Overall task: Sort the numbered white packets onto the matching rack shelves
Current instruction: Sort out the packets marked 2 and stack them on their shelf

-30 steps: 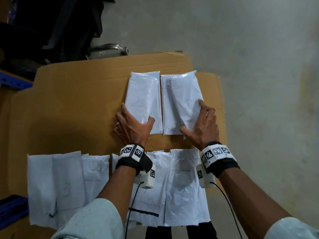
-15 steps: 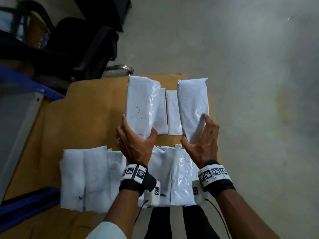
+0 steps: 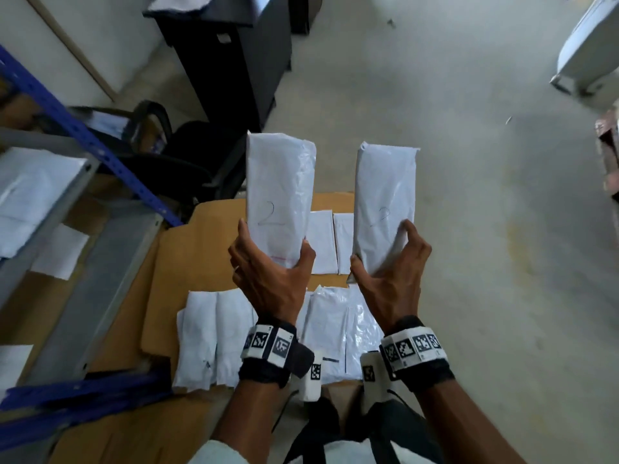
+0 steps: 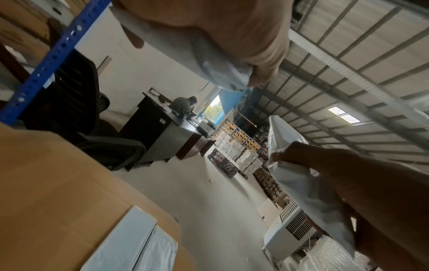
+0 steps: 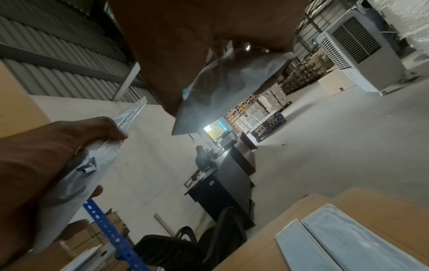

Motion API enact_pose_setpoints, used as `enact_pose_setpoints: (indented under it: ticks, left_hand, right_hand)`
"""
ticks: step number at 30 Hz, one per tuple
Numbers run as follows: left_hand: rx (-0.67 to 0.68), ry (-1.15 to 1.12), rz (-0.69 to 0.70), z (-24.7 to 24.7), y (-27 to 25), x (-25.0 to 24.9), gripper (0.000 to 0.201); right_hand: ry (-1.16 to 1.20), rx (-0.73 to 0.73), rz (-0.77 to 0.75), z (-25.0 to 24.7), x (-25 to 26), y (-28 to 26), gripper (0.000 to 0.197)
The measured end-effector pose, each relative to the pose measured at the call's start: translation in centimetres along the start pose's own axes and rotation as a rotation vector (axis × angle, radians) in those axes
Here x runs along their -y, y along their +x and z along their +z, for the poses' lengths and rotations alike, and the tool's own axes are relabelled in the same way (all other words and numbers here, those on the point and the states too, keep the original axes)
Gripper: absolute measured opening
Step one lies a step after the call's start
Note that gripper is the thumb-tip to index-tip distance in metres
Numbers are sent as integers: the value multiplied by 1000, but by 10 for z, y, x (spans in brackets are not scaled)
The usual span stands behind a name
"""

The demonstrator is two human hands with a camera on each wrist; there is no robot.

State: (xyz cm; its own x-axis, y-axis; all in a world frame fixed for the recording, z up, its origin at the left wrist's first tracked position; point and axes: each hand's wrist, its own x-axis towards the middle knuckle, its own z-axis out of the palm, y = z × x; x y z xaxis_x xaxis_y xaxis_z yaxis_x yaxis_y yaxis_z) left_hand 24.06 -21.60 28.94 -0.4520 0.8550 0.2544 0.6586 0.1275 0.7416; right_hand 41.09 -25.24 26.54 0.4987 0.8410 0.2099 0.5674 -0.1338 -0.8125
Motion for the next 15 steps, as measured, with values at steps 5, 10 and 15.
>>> enact_pose_setpoints:
  ticks: [5,10,15]
  left_hand:
    - [-67,-43,-8,-37,-22,-11,105]
    - [-147,-15,-28,-77,-44,-17,104]
    - [-247,56,-56,-116,-52,-7,101]
  right_hand:
    - [40,3,-77,-21,23,-11,99]
    - [104,22,-180,-37,35,-24,100]
    - [207,98,-275,-35,49,-46,100]
